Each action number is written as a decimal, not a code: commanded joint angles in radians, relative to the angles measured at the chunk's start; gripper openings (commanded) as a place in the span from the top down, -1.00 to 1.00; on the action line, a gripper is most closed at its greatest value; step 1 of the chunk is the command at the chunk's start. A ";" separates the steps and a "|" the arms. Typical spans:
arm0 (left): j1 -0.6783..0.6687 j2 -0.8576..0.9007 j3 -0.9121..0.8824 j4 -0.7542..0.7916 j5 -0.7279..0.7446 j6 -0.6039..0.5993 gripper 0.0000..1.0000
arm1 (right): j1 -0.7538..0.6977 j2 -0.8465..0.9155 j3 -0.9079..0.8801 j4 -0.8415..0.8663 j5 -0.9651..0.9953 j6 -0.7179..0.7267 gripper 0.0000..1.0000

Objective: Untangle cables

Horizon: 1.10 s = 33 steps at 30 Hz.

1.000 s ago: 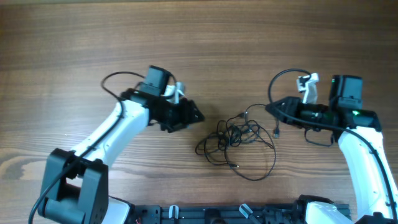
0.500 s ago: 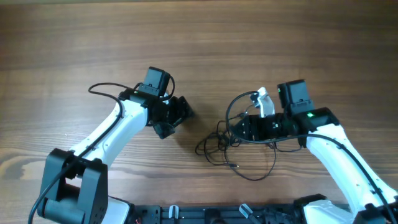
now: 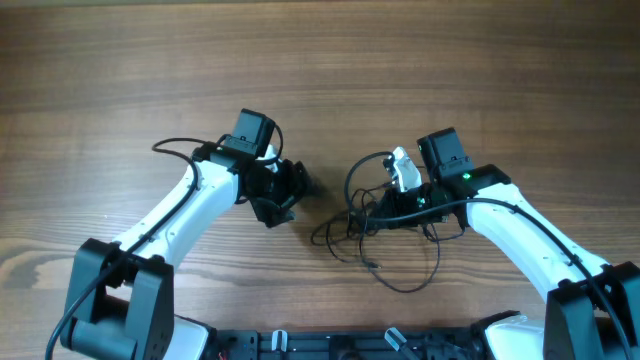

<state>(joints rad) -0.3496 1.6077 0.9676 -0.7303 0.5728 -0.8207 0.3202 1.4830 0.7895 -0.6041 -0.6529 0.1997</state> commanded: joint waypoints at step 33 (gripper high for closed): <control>-0.021 -0.049 0.002 -0.443 -0.843 -0.776 0.92 | -0.410 -0.249 0.056 -0.174 -0.106 -0.015 0.91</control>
<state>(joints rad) -0.5152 1.6745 0.9676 -1.0843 -0.0608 -1.6154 0.0341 1.3392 0.8085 -0.7532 -0.7841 0.2466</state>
